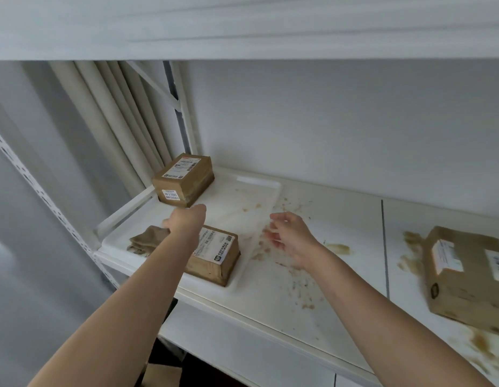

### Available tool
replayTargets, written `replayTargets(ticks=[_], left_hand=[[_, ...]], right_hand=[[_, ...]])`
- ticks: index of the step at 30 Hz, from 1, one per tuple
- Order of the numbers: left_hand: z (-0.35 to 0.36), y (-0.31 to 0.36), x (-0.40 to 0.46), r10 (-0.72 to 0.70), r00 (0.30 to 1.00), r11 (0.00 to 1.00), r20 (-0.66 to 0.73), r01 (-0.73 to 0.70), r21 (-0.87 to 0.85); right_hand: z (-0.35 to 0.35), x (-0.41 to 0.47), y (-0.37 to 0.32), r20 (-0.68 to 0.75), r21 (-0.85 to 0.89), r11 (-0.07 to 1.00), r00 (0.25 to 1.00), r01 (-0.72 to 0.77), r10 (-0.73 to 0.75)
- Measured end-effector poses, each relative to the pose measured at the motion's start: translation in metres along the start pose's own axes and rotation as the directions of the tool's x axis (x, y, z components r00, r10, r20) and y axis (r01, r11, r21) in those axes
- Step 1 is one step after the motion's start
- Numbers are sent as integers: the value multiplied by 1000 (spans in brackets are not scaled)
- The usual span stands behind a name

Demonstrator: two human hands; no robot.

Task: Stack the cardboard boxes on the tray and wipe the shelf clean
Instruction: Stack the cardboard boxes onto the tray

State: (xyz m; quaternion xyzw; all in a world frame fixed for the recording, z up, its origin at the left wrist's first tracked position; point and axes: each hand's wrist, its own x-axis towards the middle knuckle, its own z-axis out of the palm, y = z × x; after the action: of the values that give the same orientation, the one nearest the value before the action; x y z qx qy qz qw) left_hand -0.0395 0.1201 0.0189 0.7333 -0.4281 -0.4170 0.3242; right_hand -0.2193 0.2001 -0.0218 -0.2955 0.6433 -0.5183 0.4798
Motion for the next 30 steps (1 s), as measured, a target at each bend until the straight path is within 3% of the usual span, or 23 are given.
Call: replayTargets(ticks=[3, 14, 22, 30], left_hand=[[25, 13, -21, 64, 992, 990, 112, -49, -135], [155, 46, -136, 143, 824, 990, 548, -116, -84], [230, 54, -215, 160, 674, 980, 722, -196, -34], [306, 49, -298, 131, 509, 979, 851, -201, -31]], right_hand=[[-35, -9, -6, -52, 27, 998, 997, 54, -53], [-192, -59, -10, -386, 135, 985, 921, 111, -51], [-292, -98, 0, -540, 45, 995, 840, 91, -53], [-386, -141, 16, -707, -32, 999, 708, -38, 4]])
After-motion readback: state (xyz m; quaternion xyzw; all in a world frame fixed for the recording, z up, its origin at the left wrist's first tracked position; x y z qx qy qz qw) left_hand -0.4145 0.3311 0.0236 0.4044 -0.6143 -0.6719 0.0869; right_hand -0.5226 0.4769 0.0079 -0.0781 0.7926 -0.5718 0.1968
